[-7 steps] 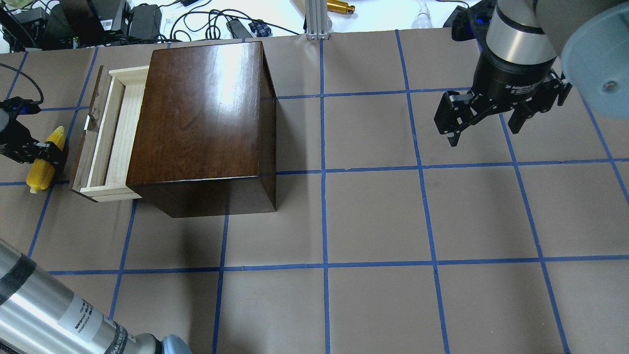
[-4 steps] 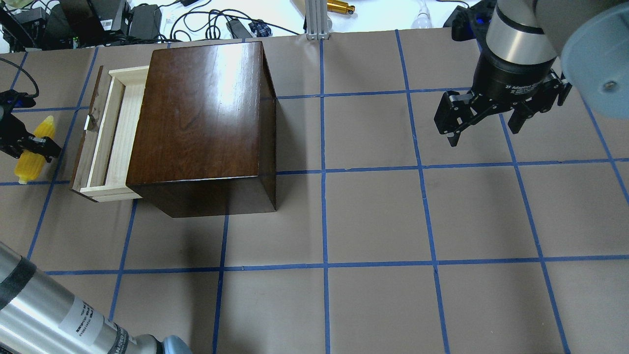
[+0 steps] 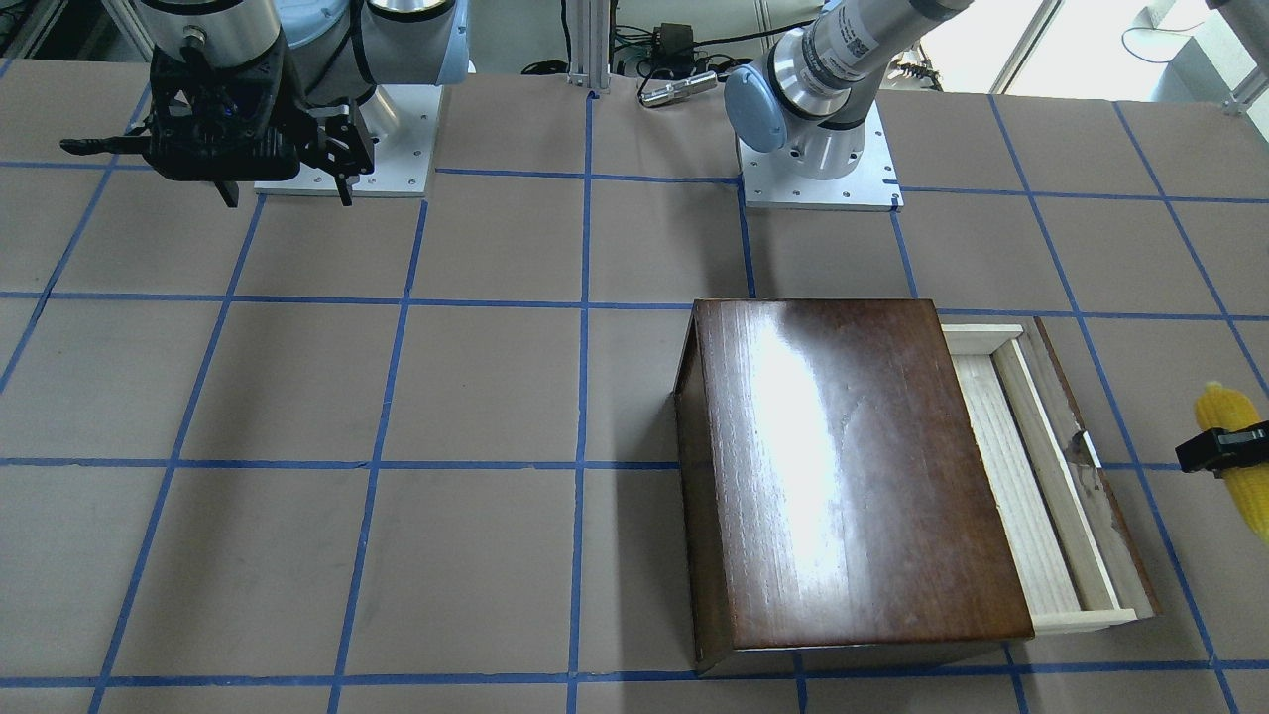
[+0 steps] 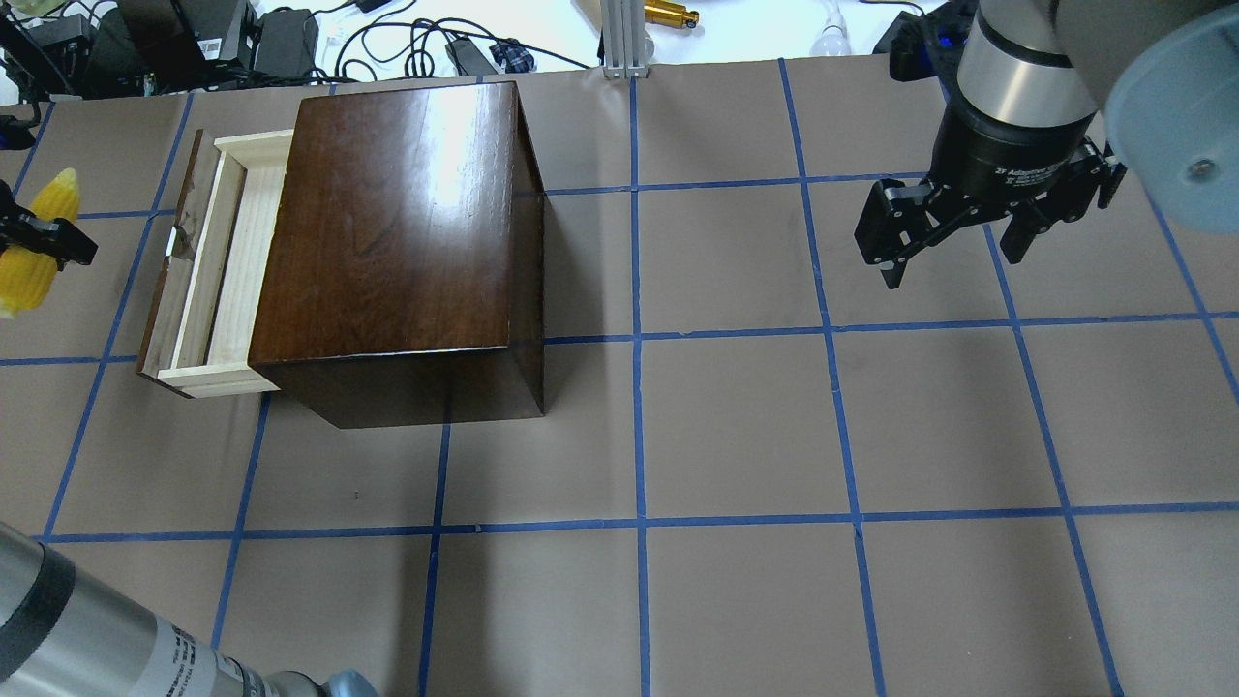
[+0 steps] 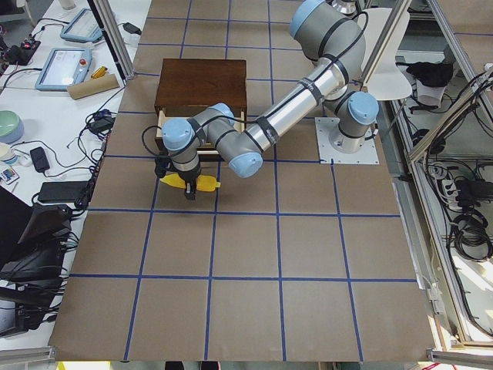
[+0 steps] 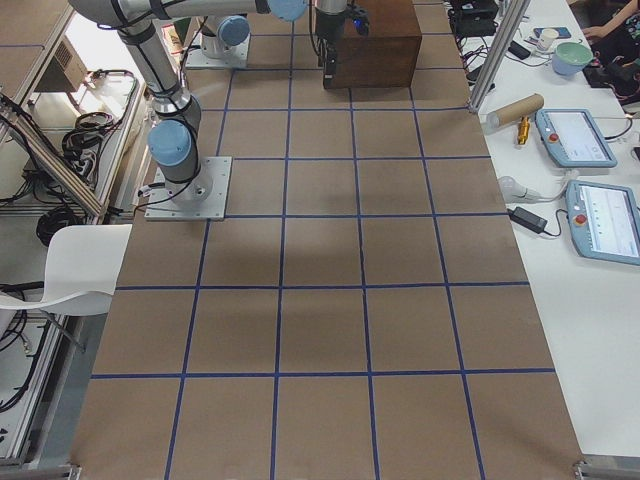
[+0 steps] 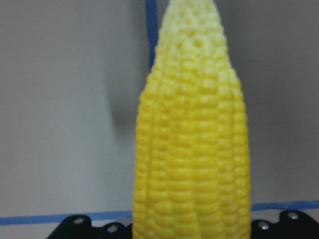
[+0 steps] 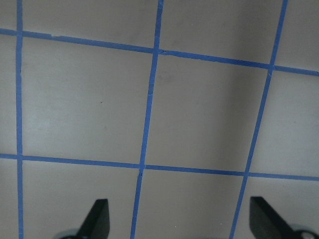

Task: Open drawer and put corn inside
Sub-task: 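Carry the corn over the open drawer and lower it inside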

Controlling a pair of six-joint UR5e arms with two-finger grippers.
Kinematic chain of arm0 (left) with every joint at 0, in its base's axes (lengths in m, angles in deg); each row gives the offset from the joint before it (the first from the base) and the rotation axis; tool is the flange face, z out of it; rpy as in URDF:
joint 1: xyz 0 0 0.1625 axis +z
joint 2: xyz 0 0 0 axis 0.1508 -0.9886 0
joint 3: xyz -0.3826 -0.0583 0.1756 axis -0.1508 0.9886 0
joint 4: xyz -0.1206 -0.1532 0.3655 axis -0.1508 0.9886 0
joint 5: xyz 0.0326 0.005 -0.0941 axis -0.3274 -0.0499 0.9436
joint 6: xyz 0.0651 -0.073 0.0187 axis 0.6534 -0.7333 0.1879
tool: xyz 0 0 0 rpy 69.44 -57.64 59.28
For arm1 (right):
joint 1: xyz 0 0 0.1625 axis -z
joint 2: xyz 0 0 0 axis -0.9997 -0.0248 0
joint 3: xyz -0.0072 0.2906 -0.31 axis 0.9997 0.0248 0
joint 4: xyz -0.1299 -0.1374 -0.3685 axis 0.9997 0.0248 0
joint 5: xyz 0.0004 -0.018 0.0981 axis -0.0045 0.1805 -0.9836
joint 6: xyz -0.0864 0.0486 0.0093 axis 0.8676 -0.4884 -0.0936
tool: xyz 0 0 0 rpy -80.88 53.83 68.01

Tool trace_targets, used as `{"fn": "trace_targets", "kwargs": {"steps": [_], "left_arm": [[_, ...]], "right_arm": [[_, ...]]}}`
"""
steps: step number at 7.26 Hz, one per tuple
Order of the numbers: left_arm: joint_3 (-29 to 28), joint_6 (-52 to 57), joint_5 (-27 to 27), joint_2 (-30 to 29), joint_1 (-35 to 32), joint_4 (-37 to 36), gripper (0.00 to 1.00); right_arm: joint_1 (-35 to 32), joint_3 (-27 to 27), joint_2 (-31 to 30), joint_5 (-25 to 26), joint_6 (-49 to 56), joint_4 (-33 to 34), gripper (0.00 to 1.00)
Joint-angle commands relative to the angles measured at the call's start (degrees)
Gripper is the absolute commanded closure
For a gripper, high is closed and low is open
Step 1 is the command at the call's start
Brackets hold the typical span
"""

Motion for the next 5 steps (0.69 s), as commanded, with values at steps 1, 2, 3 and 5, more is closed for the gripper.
{"fn": "trace_targets", "kwargs": {"steps": [1, 2, 3, 5], "left_arm": [[0.08, -5.98, 0.76, 5.09, -4.39, 5.96, 1.00], [0.60, -11.14, 0.76, 6.33, -7.38, 6.68, 1.00], [1.04, -17.02, 0.85, 7.38, -11.06, 7.03, 1.00], [1.74, -23.05, 0.94, 7.83, -17.06, 7.04, 1.00]], "right_arm": [[0.00, 0.00, -0.08, -0.01, 0.00, 0.00, 0.00], [0.00, 0.00, -0.08, -0.01, 0.00, 0.00, 0.00], [0.00, 0.00, -0.08, 0.07, 0.00, 0.00, 0.00], [0.00, 0.00, -0.08, -0.01, 0.00, 0.00, 0.00]]}}
